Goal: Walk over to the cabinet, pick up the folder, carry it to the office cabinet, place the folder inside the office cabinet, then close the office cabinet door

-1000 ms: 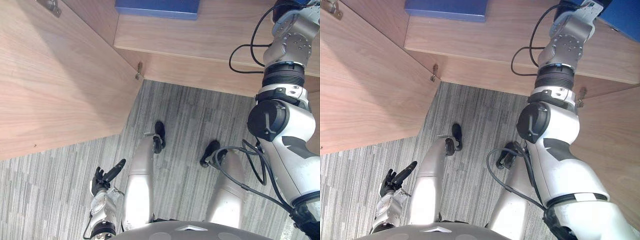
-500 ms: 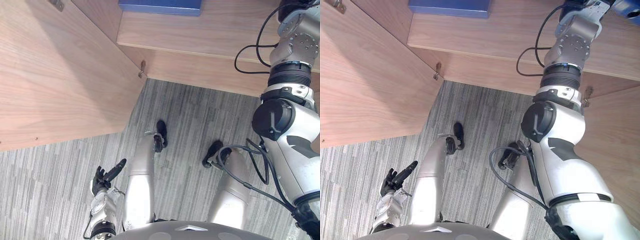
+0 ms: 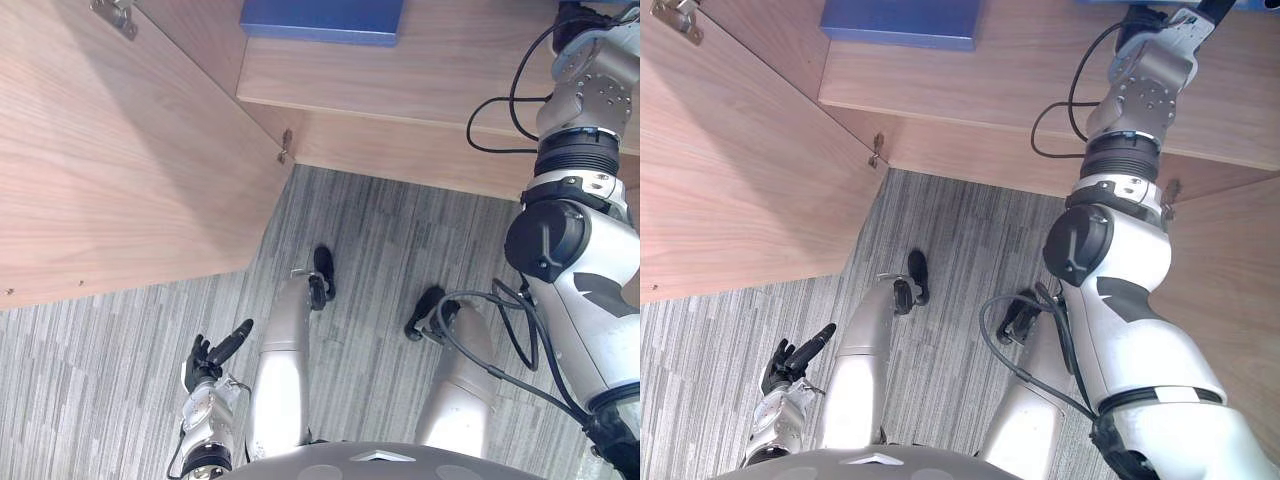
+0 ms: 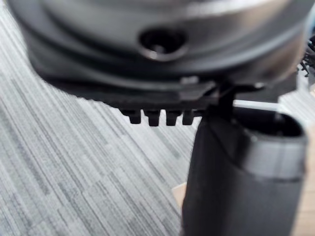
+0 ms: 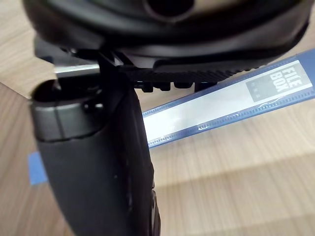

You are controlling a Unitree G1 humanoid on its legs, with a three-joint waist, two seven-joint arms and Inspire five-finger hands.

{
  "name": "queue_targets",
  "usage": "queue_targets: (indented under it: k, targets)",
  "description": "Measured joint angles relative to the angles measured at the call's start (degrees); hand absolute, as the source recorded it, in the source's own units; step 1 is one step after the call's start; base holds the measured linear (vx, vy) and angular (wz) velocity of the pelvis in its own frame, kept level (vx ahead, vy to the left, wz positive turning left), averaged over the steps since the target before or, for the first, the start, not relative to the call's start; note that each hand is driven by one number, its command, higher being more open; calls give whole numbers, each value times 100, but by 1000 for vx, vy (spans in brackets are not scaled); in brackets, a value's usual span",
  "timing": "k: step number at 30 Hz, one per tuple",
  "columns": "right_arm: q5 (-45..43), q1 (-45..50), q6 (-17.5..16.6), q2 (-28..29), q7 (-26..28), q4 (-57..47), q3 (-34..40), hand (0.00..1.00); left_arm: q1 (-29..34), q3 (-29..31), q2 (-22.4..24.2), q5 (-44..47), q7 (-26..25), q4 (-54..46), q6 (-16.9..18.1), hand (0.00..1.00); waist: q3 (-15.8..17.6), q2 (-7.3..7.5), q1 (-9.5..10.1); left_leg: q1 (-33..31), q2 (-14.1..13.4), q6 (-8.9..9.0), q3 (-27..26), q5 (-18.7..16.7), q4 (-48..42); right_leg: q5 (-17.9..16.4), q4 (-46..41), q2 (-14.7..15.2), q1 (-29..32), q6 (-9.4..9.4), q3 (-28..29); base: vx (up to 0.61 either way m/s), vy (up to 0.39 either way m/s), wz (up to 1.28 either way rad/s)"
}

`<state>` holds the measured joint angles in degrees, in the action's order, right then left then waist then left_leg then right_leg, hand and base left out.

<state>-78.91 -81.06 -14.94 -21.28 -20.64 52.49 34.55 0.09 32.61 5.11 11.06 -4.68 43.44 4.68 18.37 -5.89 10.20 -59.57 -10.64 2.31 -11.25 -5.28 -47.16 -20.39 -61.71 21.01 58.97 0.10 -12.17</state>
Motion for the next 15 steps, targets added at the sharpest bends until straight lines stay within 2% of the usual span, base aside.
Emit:
queue_targets:
  k: [2,3,4,6,10,15]
  targets:
    - [364,99,291,-3,162,165,-39,100,1,39,0,-1,13,14,0,100,-41,6,-25,44,0,9,-10,-4,49,9,56,-13,-44,10,-6,-2,12,-2]
    - [648,193,557,-4,311,292,-99,100,0,73,0,-3,41,31,1,100,-86,11,-55,60,-2,8,-18,-4,71,15,88,-19,-60,16,-10,0,0,0]
    - [732,201,630,-6,352,364,-137,100,-1,90,0,-6,56,40,1,100,-86,11,-74,76,-2,7,-22,-3,77,18,97,-19,-74,18,-10,2,29,-4]
    - [1142,423,1089,-82,549,642,-449,100,-6,144,-3,-15,158,111,0,100,-92,14,-104,227,-3,-4,-47,3,148,31,198,-26,-228,35,-27,10,31,-4]
    - [1405,666,1440,-99,701,1107,-896,100,-5,222,-10,-50,183,182,-2,100,-166,27,-123,400,-5,0,-59,2,329,88,431,-71,-443,67,-95,0,0,0]
    - [1553,830,1572,-104,795,1305,-1174,100,-2,218,-20,-55,291,211,-14,100,-184,49,-170,674,1,-37,-122,31,569,192,765,-114,-760,119,-162,35,30,-3]
